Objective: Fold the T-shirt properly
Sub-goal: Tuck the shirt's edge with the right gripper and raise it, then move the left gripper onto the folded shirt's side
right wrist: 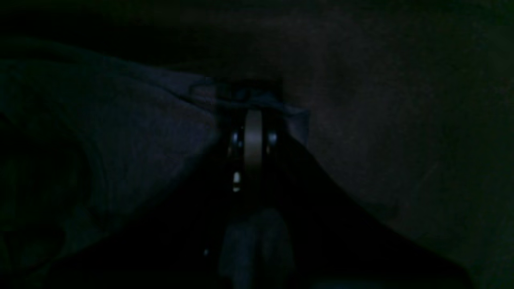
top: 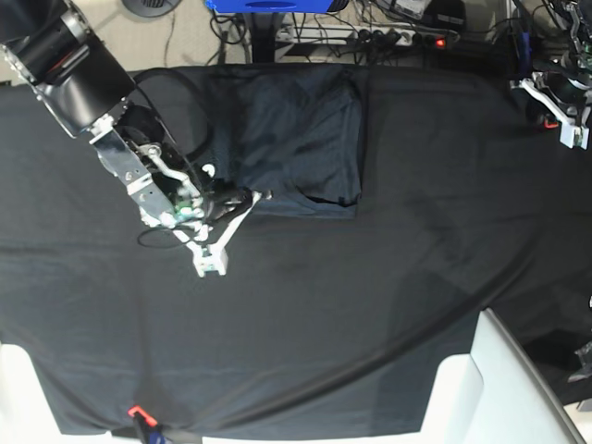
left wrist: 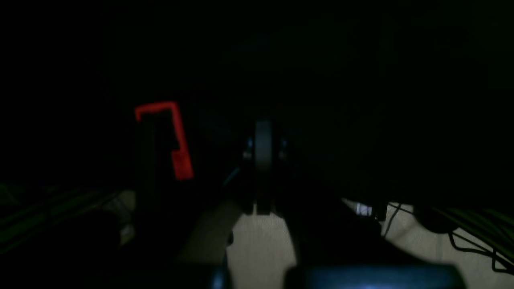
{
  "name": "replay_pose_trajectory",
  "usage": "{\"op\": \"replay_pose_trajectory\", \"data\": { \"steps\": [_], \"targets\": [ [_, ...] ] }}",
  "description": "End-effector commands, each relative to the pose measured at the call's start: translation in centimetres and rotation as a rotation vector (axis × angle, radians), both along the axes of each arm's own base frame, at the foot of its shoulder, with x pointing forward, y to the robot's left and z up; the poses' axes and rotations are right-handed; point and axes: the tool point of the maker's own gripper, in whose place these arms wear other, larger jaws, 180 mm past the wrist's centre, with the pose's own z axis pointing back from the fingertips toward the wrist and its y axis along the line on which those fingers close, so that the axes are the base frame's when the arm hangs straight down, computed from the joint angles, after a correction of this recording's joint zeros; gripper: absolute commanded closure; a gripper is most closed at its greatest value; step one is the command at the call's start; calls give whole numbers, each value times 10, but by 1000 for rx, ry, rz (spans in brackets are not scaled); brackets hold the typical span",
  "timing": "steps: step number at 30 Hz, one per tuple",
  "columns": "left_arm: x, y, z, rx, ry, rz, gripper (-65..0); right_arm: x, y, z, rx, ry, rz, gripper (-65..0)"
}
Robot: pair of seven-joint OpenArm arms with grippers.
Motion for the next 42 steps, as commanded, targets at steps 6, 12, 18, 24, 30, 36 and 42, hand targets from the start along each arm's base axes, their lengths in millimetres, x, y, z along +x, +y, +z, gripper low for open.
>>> {"op": "replay_pose_trajectory", "data": {
  "steps": [6, 12, 18, 24, 30, 36, 42],
  "targets": [
    [9, 8, 13, 23, -37, -10, 0, 6, 24, 42, 81, -83, 38, -2],
    [14, -9, 4, 7, -9, -77, 0, -38, 45, 60, 175, -19, 76, -2],
    [17, -15, 4, 3, -14, -90, 0, -102, 53, 56, 226, 72, 100, -3],
    [29, -16, 6, -3, -39, -85, 0, -136, 43, 38, 218, 97, 66, -3],
    [32, -14, 9, 3, -43, -87, 0, -148, 23, 26, 174, 109, -1, -5],
    [33, -14, 9, 3, -45, -88, 0, -159, 22, 16, 164, 144, -10, -5],
    [34, -17, 10, -4, -51, -92, 0, -160, 14, 14, 143, 159, -74, -5]
  ]
}}
